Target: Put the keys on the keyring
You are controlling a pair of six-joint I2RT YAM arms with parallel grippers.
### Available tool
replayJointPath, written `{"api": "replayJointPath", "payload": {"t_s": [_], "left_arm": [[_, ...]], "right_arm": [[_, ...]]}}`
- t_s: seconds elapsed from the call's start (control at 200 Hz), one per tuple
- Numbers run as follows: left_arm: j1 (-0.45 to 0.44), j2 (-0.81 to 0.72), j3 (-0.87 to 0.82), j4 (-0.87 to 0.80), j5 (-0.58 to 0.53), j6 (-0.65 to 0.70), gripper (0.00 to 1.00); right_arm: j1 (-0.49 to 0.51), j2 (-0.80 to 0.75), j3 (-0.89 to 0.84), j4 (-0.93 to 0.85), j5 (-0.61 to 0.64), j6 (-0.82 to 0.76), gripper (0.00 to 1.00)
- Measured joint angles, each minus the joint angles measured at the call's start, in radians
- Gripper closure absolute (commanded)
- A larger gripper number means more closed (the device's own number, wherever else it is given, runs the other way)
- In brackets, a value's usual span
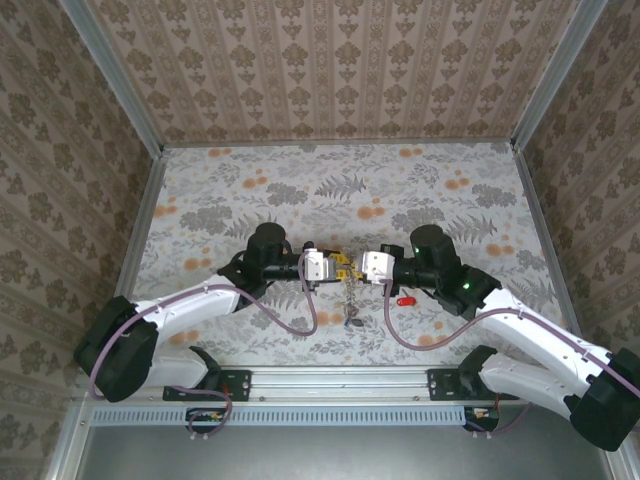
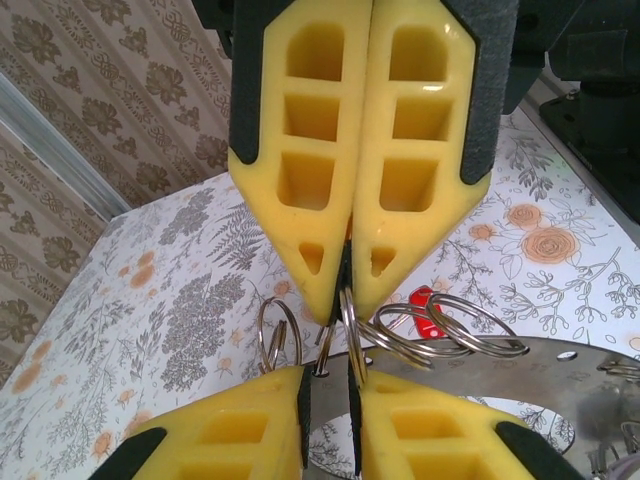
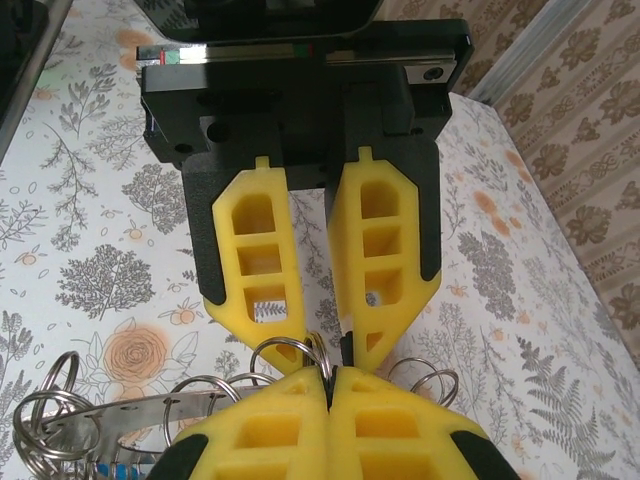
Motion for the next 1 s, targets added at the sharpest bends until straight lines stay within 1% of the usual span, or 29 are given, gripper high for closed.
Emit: {"api": "replayJointPath", "payload": {"t_s": [0.215,0.51,0.695,0.795,1.0], "left_arm": [[0.002,-0.001,0.0,0.0,0.0,0.0,0.8],[0.002,-0.014,0.0,-0.01,0.004,0.003,0.84],[0.002,-0.029,0.0,-0.035,0.008,0.006,0.85],[0.002,-0.029,0.001,-0.045,0.015,0.005,0.85],[0.002,-0.029,0.004,-0.047,0.025,0.001,0.8]], "right_arm": [[0.01,-0.008,-0.008,0.011,0.03,-0.002,1.0],[0.01,-0.03,-0.028,0.033,0.035,0.002,1.0],[0.013,-0.034,-0.032,0.035,0.036,0.005,1.0],[0.013,-0.034,-0.034,0.034,0.036,0.006,1.0],[0.013,-0.034,-0.035,0.035,0.036,0.006,1.0]]}}
